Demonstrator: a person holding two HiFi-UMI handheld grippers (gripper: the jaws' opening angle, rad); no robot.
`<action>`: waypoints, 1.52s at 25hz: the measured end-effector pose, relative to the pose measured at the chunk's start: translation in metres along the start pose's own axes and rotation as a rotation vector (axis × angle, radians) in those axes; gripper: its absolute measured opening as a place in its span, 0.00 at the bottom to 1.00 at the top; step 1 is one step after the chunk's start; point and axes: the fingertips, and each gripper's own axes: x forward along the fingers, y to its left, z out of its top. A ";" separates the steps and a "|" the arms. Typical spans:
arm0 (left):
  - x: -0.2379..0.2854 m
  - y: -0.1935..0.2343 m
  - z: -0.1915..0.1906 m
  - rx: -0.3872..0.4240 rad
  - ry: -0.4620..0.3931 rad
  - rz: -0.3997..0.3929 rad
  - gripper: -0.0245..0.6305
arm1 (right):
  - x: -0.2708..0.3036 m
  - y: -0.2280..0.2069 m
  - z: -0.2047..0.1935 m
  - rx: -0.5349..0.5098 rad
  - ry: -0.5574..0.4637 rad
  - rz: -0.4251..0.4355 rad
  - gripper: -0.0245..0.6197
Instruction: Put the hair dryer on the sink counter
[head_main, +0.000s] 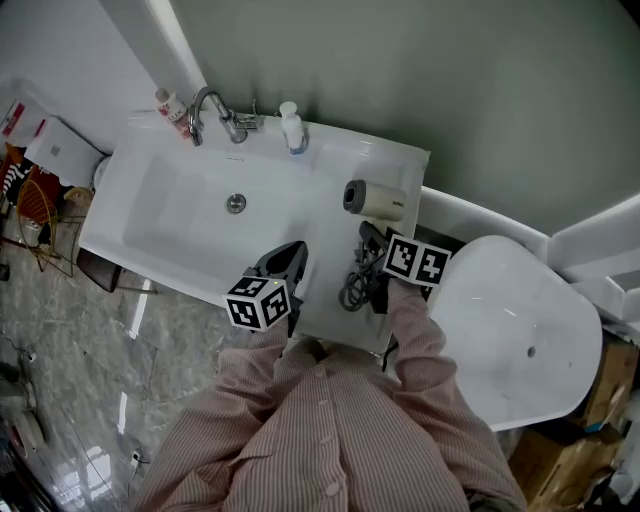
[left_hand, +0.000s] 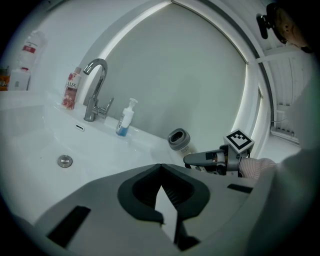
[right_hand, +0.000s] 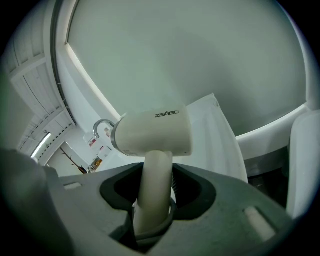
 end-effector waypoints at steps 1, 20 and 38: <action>0.003 0.001 -0.001 -0.003 0.009 -0.001 0.03 | 0.004 -0.001 0.000 -0.003 0.011 -0.008 0.30; 0.053 0.026 -0.022 -0.083 0.158 -0.060 0.03 | 0.051 -0.041 -0.006 -0.054 0.172 -0.264 0.30; 0.061 0.026 -0.031 -0.100 0.191 -0.078 0.03 | 0.055 -0.050 -0.012 -0.103 0.224 -0.361 0.30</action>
